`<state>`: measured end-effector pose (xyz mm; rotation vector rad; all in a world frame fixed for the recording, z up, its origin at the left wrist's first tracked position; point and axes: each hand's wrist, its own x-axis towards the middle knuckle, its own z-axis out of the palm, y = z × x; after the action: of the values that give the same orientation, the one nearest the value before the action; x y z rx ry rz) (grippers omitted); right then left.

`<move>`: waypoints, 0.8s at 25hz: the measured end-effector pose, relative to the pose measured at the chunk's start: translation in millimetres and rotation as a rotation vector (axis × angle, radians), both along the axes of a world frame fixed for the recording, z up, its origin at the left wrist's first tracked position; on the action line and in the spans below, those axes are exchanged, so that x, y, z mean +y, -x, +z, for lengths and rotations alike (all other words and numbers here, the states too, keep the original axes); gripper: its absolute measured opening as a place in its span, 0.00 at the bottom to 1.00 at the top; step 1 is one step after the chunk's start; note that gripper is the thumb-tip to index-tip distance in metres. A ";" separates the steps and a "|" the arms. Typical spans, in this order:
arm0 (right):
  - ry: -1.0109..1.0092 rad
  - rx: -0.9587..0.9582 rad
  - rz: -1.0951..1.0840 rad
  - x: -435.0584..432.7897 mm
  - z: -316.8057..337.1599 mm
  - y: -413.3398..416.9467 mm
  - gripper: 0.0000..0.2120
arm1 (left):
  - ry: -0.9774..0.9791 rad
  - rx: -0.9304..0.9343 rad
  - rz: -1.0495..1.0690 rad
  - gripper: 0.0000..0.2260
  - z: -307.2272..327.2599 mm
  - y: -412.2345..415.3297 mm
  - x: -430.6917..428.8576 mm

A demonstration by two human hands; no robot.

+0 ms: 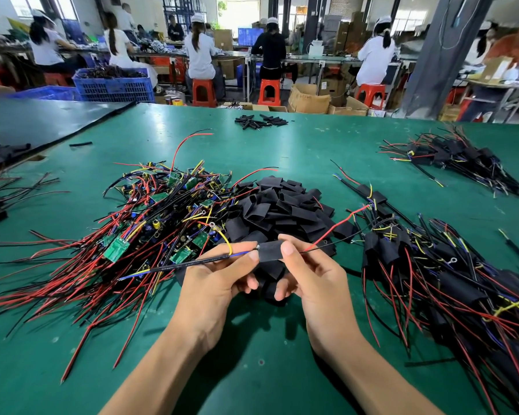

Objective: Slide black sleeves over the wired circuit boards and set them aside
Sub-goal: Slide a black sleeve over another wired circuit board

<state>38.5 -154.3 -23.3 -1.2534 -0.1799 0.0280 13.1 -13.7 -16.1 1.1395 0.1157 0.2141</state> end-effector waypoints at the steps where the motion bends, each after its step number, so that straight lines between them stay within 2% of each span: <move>1: 0.002 -0.003 0.004 0.6 -0.3 0.1 0.09 | -0.011 0.005 0.005 0.11 0.0 0.0 -0.6; 4: 0.009 0.002 0.027 1.4 -1.4 0.2 0.08 | -0.018 0.021 -0.035 0.16 0.4 1.7 -3.7; 10: 0.050 -0.006 0.060 -2.3 -2.4 -2.3 0.11 | -0.121 0.049 -0.185 0.14 0.1 5.6 -1.0; 16: 0.143 -0.072 0.052 -4.0 -4.4 -1.3 0.06 | -0.082 0.088 -0.124 0.17 1.1 5.0 -0.9; 20: 0.156 -0.074 0.047 -4.9 -4.5 -1.3 0.05 | -0.151 0.048 -0.090 0.12 0.1 6.5 -5.9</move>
<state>39.8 -159.2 -27.7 -1.4068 -0.2755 0.0371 6.6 -19.5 -15.9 1.2975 0.0917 0.1168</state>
